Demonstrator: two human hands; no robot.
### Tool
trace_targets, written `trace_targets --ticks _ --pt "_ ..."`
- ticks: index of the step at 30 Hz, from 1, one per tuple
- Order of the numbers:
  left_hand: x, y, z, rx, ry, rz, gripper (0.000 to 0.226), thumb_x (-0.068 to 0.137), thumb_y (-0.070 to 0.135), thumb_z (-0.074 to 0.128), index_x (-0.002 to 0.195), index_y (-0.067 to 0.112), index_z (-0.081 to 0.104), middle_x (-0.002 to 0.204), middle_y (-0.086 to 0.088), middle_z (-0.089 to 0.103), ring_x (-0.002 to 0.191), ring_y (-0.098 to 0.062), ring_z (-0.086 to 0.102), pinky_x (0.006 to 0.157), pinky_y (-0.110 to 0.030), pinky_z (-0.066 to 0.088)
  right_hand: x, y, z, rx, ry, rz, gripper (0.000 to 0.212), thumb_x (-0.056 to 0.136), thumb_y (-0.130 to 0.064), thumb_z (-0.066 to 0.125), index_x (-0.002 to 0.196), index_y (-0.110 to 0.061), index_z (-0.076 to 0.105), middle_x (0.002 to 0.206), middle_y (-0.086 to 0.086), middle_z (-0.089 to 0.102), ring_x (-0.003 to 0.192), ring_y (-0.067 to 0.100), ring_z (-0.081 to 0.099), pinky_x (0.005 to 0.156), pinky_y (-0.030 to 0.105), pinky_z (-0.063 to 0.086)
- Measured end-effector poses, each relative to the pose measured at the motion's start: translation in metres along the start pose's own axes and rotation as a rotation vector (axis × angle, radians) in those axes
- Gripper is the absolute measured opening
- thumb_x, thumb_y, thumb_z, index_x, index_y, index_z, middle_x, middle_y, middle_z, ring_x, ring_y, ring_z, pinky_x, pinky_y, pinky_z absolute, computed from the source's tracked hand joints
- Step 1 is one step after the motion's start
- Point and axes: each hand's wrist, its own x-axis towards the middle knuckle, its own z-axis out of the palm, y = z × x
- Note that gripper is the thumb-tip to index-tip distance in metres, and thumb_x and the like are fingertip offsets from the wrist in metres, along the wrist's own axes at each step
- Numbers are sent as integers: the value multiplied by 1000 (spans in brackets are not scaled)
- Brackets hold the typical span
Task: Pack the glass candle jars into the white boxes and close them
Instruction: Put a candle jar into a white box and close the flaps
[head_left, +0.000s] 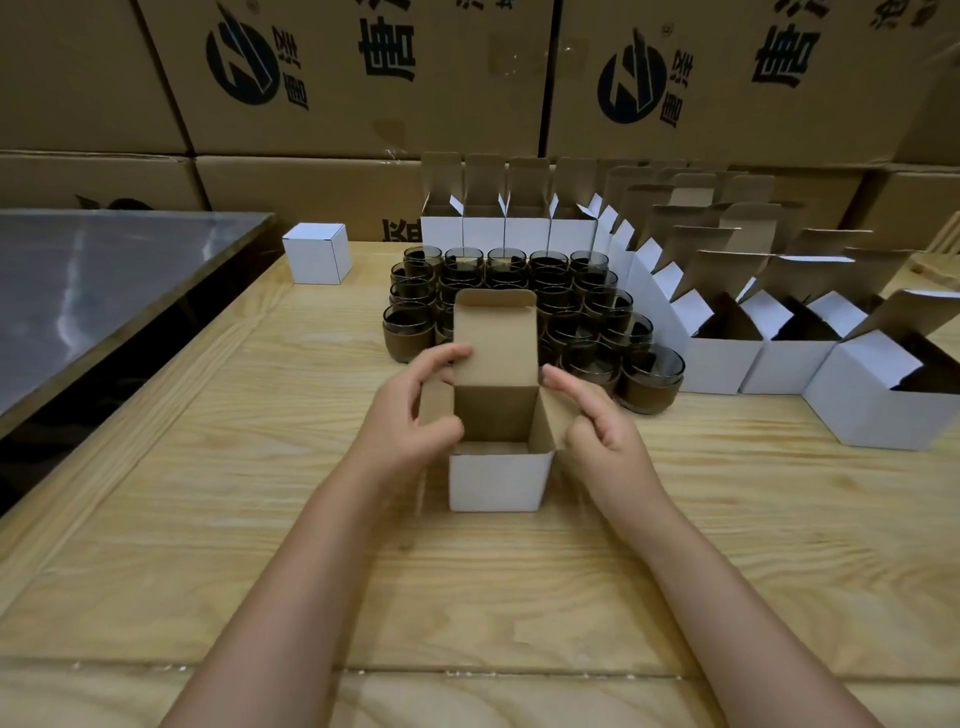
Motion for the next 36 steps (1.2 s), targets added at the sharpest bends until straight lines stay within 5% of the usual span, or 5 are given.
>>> trace_targets --ticks 13,20,24,27,36 --pt "2 -31 -72 141 514 -9 56 61 20 45 114 18 61 83 0 53 68 -15 49 64 -34 43 -7 16 9 -152 41 -61 36 94 -5 50 96 -39 62 98 -22 60 90 -3 57 74 8 43" --pt "10 -43 -71 205 686 -60 58 66 23 48 123 22 55 98 4 51 61 8 45 63 -27 41 7 13 28 -425 -86 -61 44 94 -17 49 135 -31 46 109 -23 45 92 -6 46 76 9 34" --pt "8 -39 -67 359 772 106 59 80 39 52 133 14 46 135 -7 44 124 -12 39 102 -32 33 27 2 46 -607 -65 -71 55 96 -23 46 147 -33 27 100 -9 48 75 3 47 72 25 41" --pt "8 -30 -60 627 916 407 62 84 48 47 128 4 45 133 -22 38 125 -22 31 106 -30 25 44 -3 60 -715 -69 -58 56 98 -25 44 149 -29 21 96 0 58 85 15 56 71 33 46" --pt "5 -18 -1 671 375 704 40 77 2 50 117 7 47 89 -18 55 77 -21 49 62 -32 46 52 -4 67 -788 -45 -58 24 98 -20 47 122 -17 50 102 7 67 91 26 63 75 40 51"
